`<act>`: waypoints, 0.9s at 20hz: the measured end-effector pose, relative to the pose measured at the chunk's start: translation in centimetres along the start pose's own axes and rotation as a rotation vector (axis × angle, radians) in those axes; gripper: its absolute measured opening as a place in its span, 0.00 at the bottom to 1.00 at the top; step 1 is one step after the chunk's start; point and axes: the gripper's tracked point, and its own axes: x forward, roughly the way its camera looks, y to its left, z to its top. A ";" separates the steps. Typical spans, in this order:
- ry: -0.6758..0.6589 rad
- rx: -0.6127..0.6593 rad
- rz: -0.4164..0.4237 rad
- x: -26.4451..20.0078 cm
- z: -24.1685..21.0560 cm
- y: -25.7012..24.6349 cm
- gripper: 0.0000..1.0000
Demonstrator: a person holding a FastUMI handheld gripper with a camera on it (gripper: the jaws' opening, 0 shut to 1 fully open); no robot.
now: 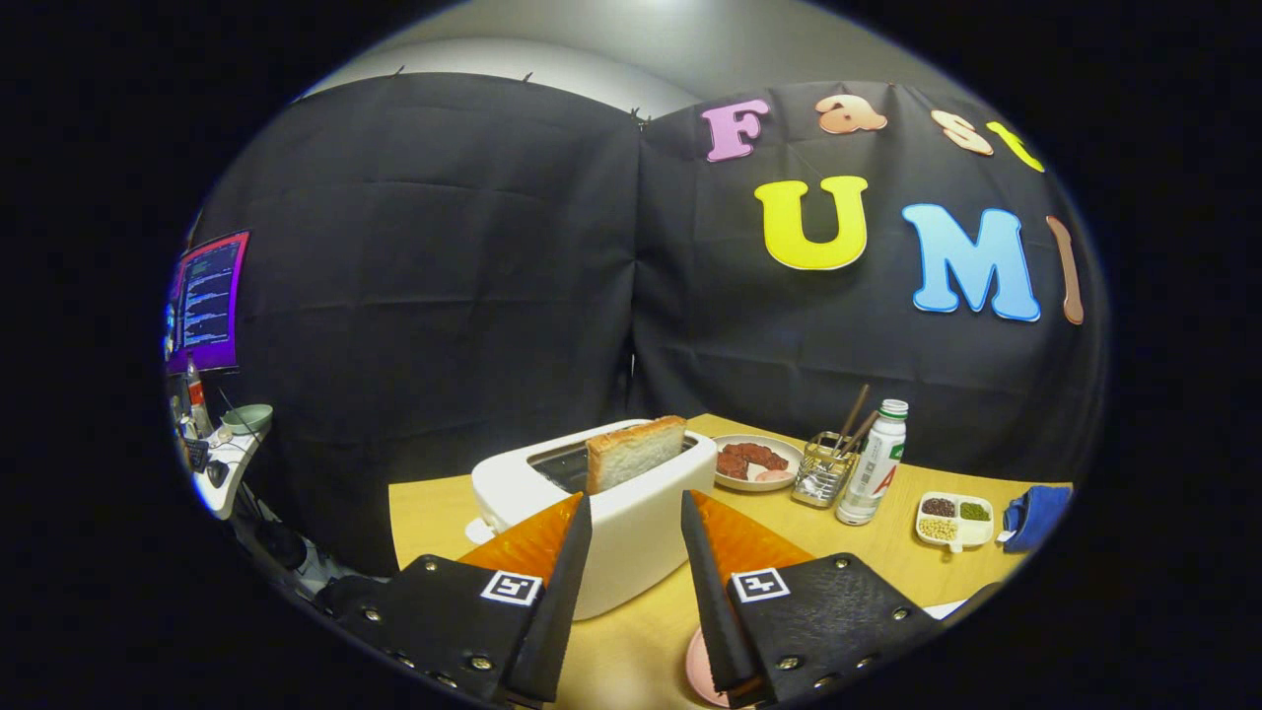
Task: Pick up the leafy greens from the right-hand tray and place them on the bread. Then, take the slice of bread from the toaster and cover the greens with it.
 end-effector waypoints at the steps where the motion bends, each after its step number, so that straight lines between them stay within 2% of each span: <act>1: -0.012 -0.007 -0.009 0.5 0.4 0.4 0.56; 6: -0.052 -0.019 -0.062 4.2 1.0 2.1 0.59; 13: -0.084 0.062 -0.263 8.9 1.2 0.1 0.59; 18: -0.051 0.116 -0.318 11.2 -0.2 -0.7 0.59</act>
